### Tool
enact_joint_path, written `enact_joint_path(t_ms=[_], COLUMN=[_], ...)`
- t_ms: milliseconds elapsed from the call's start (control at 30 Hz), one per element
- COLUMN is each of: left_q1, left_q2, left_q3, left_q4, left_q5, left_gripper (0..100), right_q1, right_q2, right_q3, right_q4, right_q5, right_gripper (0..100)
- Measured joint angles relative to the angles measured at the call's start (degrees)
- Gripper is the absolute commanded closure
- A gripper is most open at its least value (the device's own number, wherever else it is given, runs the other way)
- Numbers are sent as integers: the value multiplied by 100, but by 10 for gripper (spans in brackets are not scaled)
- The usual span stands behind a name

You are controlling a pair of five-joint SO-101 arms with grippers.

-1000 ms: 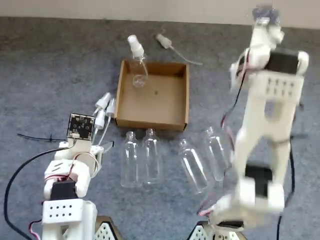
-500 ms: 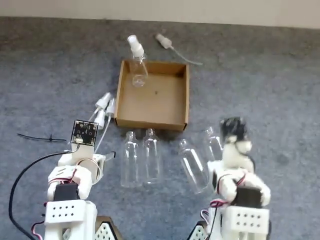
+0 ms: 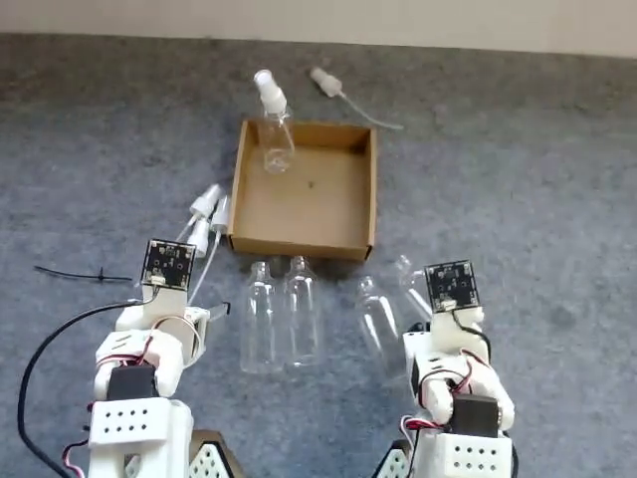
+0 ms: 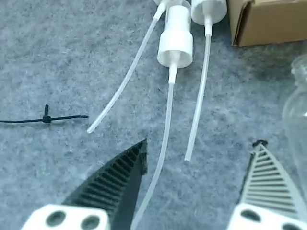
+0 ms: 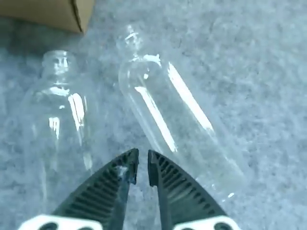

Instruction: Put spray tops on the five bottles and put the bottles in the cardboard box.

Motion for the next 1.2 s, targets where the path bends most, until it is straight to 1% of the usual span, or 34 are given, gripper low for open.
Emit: enact_joint_path(t_ms=[367, 1200], left_q1=[0, 0], left_q2=[0, 0], left_q3=[0, 0], left_q4=[0, 0], left_q5=[0, 0], left_gripper=[691, 691], right_q1=[62, 62], right_q2=[-26, -26], right_q3=[0, 0], right_q4=[536, 545], right_q5=[0, 0], right_gripper=[995, 995])
